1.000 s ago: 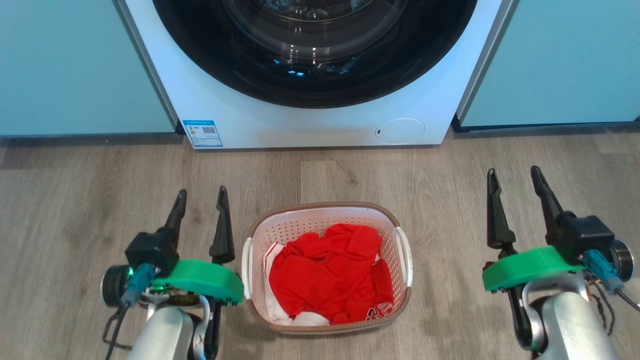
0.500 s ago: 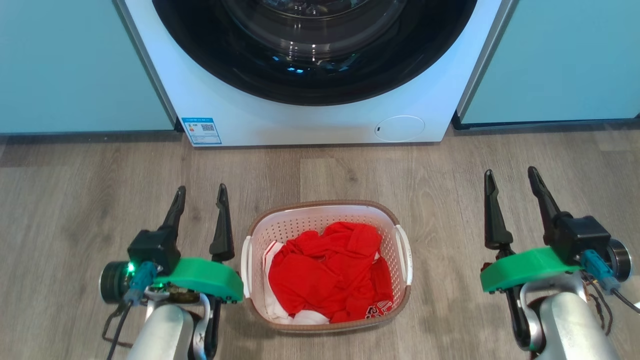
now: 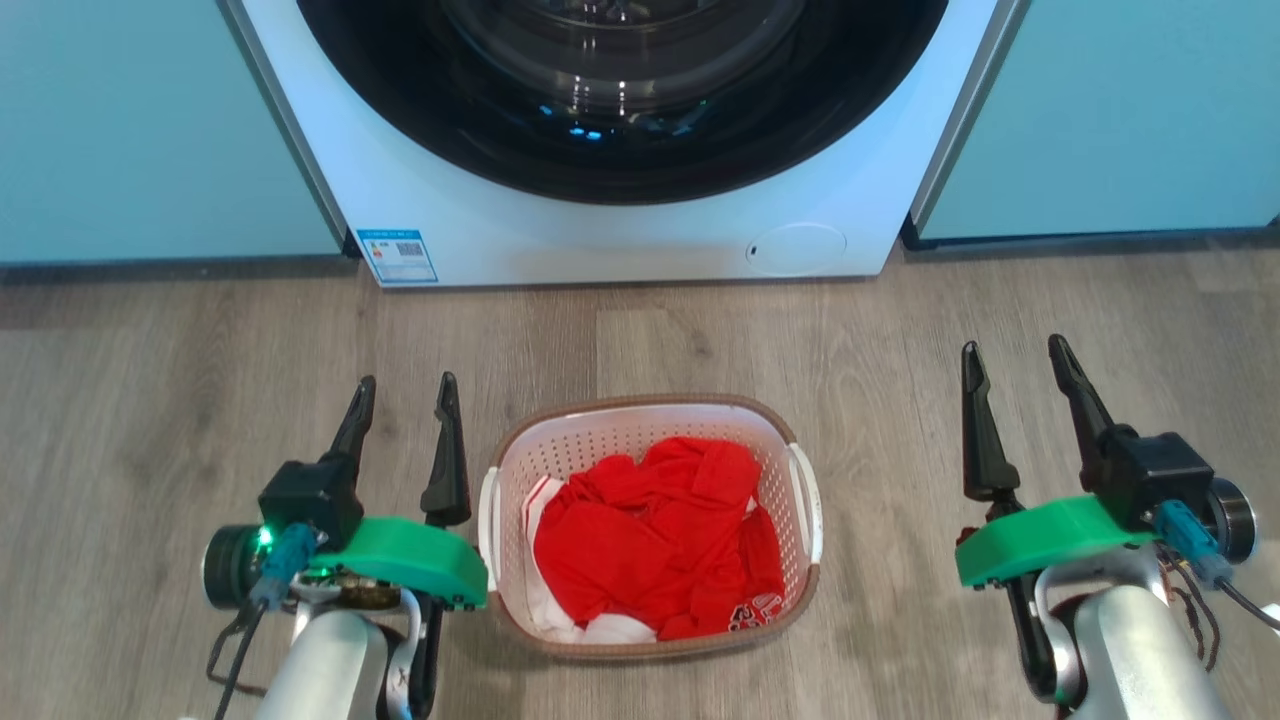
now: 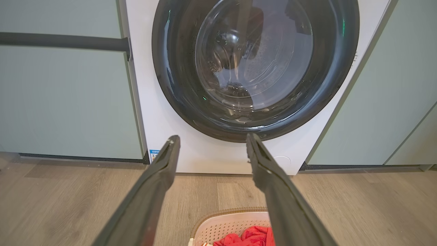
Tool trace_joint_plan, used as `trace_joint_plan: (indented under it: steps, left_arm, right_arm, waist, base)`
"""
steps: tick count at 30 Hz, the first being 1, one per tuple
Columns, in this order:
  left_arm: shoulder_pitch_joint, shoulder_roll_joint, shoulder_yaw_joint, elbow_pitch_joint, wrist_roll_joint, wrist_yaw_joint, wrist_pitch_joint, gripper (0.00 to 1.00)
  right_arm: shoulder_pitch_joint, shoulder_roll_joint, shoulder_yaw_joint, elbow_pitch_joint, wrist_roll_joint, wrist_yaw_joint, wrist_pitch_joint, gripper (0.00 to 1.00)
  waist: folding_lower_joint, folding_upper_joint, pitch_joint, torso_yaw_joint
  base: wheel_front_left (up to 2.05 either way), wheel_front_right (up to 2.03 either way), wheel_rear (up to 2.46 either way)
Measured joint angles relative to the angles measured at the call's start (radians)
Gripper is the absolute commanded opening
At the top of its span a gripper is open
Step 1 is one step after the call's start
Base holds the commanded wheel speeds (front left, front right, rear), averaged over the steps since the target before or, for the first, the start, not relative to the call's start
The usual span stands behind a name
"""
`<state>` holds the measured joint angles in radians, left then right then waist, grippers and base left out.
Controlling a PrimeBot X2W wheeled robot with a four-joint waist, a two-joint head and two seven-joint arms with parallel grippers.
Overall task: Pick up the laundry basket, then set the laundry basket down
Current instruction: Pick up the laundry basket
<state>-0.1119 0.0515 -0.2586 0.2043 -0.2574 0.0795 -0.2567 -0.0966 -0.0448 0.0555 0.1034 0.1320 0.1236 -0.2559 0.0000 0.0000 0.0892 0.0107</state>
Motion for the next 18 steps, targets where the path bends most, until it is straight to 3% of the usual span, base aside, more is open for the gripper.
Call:
trace_joint_plan:
  steps: [11, 18]
  left_arm:
    - [-0.075, -0.002, -0.007, 0.081, -0.019, -0.009, 0.0, 1.0]
    - [-0.165, -0.005, 0.007, 0.227, -0.014, -0.045, 0.0, 1.0]
  right_arm:
    - [-0.065, 0.0, 0.017, 0.068, -0.024, 0.0, 0.0, 1.0]
    - [-0.195, 0.0, 0.047, 0.27, 0.013, 0.0, 0.0, 1.0]
  waist:
    - [0.0, 0.0, 0.111, -0.004]
    - [0.0004, 0.0, 0.233, -0.018]
  base:
    - [0.0, 0.0, 0.0]
    - [0.0, 0.0, 0.0]
